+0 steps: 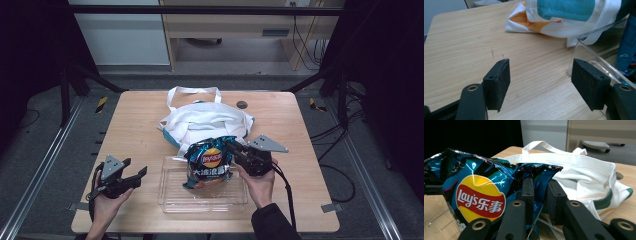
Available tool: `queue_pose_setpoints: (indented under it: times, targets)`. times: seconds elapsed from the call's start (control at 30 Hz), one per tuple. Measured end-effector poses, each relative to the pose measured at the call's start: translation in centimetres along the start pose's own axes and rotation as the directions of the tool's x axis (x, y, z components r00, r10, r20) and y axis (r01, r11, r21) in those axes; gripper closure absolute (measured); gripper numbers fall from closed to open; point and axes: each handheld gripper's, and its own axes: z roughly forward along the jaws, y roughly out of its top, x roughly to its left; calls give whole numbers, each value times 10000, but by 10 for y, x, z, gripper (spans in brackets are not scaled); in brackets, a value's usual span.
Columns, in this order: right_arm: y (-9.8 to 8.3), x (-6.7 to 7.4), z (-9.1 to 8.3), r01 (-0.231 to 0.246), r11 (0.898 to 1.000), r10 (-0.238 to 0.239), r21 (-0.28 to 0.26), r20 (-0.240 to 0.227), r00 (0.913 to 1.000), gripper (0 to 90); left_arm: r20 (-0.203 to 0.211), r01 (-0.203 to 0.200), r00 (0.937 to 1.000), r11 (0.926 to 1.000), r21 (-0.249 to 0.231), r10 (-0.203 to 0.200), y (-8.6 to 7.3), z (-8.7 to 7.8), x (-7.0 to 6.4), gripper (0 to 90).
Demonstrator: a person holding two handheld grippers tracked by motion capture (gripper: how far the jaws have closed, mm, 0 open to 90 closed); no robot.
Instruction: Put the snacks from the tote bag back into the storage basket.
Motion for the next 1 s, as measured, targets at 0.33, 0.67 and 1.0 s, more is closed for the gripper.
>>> queue_pose_setpoints:
  times: [0.33,0.67,1.0]
  targets:
    - [0,0,-1,46,9998,-47,186,27,10000,668,9,3,10000,10000,5,-3,0,0,0,311]
    - [1,4,-12,344,9994,-344,-15,-321,9989,512,5,38,10000,10000,6,-38,0,0,0,310]
    - [1,6,-23,430,9991,-431,-18,-689,9967,440,4,43,10000,10000,-1,-43,0,0,0,309]
